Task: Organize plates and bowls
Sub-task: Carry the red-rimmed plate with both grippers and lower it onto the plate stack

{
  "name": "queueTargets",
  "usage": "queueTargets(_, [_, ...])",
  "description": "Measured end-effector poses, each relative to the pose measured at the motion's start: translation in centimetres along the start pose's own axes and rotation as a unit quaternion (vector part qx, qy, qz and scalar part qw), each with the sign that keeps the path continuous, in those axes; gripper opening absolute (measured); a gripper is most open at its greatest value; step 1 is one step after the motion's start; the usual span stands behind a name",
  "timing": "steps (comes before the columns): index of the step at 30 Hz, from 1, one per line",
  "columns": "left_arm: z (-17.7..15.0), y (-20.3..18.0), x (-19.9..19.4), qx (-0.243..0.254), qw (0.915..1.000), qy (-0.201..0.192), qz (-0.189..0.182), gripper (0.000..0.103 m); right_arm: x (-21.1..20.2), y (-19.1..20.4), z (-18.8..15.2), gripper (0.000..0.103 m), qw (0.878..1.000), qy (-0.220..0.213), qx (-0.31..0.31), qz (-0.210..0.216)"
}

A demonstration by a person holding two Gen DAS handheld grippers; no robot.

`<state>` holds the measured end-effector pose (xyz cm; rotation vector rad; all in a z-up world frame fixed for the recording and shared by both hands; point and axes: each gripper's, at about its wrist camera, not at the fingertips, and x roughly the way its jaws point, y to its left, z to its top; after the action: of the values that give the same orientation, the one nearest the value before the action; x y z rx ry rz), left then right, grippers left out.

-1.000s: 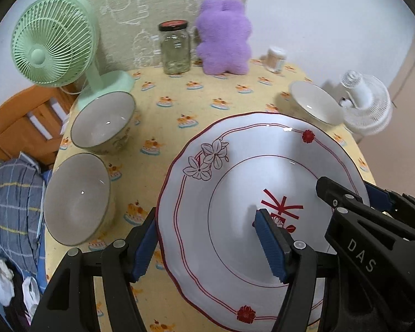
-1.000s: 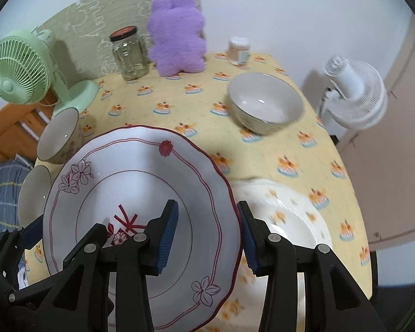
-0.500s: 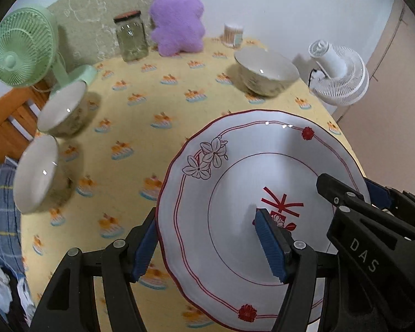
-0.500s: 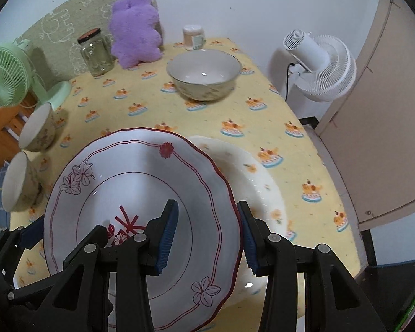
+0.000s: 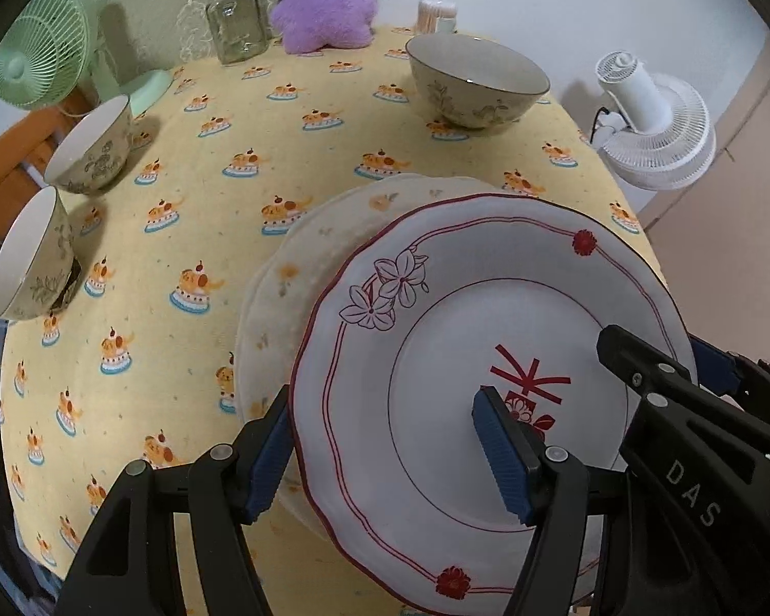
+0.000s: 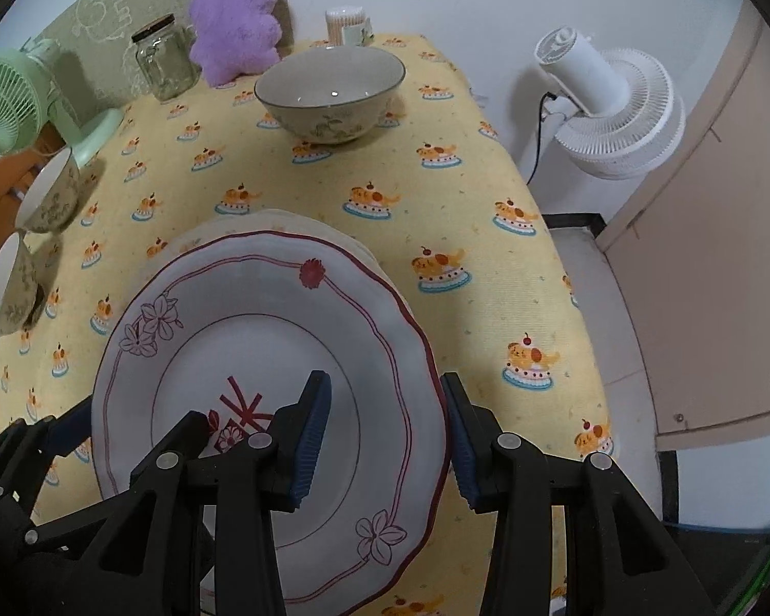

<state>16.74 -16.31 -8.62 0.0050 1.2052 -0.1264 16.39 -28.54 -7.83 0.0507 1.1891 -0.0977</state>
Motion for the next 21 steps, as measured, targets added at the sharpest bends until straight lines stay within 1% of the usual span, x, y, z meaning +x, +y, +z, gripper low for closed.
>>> queueTargets(4, [-0.1, -0.5, 0.4, -0.001, 0.9998, -0.004, 0.017, 0.069, 1.0, -0.2, 0.2, 0.047, 1.0, 0.011, -0.011, 0.006])
queueTargets(11, [0.4, -1.0, 0.8, -0.012, 0.9991, -0.005, 0.041, 0.072, 1.5, -0.5, 0.6, 0.047, 1.0, 0.013, -0.008, 0.018])
queueTargets(16, [0.6, -1.0, 1.0, -0.017, 0.9985, -0.003, 0.051, 0.072, 2.0, -0.5, 1.1, 0.047, 0.999, 0.022, -0.012, 0.029])
queueTargets(19, [0.6, -0.9, 1.0, -0.018, 0.9984, 0.001, 0.053, 0.072, 1.5, -0.8, 1.1, 0.047, 0.999, 0.024, -0.014, 0.041])
queueTargets(21, [0.7, -1.0, 1.1, -0.018, 0.9975, 0.006, 0.068, 0.073, 0.7, -0.9, 0.9, 0.047, 0.999, 0.018, -0.023, 0.041])
